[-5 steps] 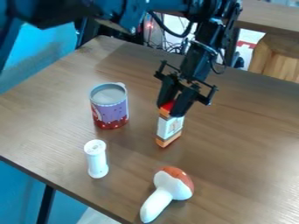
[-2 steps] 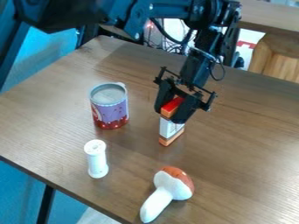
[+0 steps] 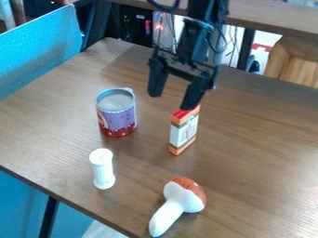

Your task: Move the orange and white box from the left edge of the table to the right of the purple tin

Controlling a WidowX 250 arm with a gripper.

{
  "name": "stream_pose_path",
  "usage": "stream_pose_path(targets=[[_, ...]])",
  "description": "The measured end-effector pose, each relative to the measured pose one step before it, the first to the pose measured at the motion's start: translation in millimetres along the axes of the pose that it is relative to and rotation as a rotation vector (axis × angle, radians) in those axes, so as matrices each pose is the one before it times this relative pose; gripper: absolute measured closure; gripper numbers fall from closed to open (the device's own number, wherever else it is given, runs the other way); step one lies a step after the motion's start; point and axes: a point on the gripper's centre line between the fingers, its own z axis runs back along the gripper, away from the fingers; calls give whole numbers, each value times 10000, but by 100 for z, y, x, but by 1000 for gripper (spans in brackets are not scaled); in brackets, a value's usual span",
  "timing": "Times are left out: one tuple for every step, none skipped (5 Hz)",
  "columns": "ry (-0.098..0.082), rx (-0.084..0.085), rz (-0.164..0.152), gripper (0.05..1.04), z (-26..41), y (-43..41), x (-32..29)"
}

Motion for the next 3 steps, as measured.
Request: stream_pose_path(targets=[[190, -67, 685, 83, -776, 1584, -1878], [-208, 1090, 247, 83, -1313, 2796, -2655], [-1027, -65, -502, 83, -408, 2630, -1821]])
